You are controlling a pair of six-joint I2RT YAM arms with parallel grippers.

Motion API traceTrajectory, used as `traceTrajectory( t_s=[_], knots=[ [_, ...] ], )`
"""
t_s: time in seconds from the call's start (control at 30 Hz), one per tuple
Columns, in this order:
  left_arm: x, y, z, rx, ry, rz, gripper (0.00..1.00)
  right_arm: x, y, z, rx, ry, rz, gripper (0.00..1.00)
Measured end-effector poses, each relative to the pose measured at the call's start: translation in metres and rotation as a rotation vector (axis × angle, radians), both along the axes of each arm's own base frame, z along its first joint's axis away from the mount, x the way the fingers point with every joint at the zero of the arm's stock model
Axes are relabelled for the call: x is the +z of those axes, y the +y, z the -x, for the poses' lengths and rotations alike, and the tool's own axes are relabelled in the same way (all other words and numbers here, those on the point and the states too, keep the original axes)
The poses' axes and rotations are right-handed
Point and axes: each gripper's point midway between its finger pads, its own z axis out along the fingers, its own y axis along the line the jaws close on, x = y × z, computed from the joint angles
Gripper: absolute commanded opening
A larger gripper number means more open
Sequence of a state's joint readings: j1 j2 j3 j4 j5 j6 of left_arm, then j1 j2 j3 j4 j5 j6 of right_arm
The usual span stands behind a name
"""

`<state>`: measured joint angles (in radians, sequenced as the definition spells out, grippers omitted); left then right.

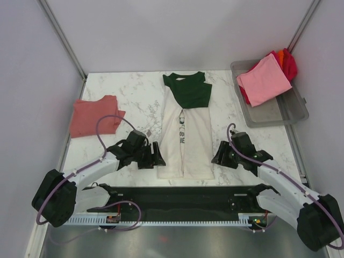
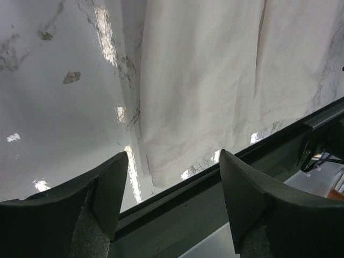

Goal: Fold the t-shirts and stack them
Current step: Fold the tshirt

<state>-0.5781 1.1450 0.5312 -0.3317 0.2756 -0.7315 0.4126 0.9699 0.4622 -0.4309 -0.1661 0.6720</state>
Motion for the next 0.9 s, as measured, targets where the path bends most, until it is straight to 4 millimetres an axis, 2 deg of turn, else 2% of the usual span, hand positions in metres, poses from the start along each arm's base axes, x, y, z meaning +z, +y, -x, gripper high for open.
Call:
traceTrajectory(
  t_s=[0.17,0.33,0.43,0.63,0.9],
  knots=[
    [-0.01,-0.006,0.023,-0.038,0.038,-0.013,0.8,-0.005,-0.007,0.026,-0.016,0.031,0.001,0.59],
    [-0.015,-0.006,0.035,-0.039,0.049,0.0,0.77,-0.026,-0.014,0.051,-0.024,0.117,0.016,0.62],
    [-0.017,-0.005,0.038,-0.035,0.052,0.005,0.72,-0.025,-0.011,0.051,-0.015,0.114,-0.003,0.59],
    [-0.023,-0.007,0.039,-0.032,0.062,0.024,0.68,-0.025,0.0,0.053,0.006,0.121,-0.061,0.55],
    [-0.026,-0.009,0.04,-0.03,0.066,0.034,0.6,-0.027,0.011,0.056,0.044,0.14,-0.096,0.53]
  ],
)
